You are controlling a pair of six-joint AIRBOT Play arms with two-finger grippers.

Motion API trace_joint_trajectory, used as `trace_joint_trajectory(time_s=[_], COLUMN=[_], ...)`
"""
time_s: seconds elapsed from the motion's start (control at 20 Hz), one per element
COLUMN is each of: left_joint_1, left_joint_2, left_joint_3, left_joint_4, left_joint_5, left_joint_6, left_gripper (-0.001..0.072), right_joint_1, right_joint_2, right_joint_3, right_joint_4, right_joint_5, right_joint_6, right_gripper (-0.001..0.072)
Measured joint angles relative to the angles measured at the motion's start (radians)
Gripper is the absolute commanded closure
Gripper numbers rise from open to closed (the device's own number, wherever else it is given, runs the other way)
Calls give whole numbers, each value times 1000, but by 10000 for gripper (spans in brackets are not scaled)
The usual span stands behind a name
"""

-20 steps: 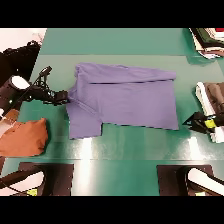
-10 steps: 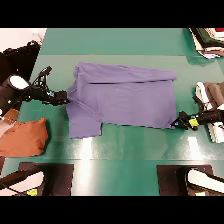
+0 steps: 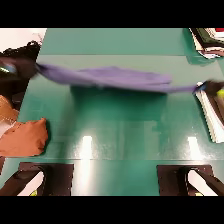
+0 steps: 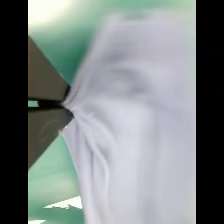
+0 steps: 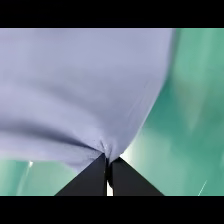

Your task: Fold the shirts.

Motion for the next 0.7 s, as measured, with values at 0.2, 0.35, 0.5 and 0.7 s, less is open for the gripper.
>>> trace_joint_trajectory(time_s=[0.2, 0.35, 0.5, 0.7], left_joint_1=[-1, 0, 0, 0], left_joint_2=[76, 95, 103, 92], left_joint_3=[358, 608, 766, 767], left_joint_4=[6, 10, 9, 0], left_joint_5=[-2, 15, 36, 42], left_joint_6=[-3, -5, -6, -6], left_gripper=[685, 685, 686, 685], right_joint_1=[-56, -118, -193, -242], right_joint_2=[129, 189, 209, 129], right_joint_3=[305, 484, 632, 800], right_joint_4=[3, 0, -5, 7], right_joint_5=[-67, -96, -81, 23], right_joint_6=[-1, -2, 0, 43], right_gripper=[696, 696, 696, 696])
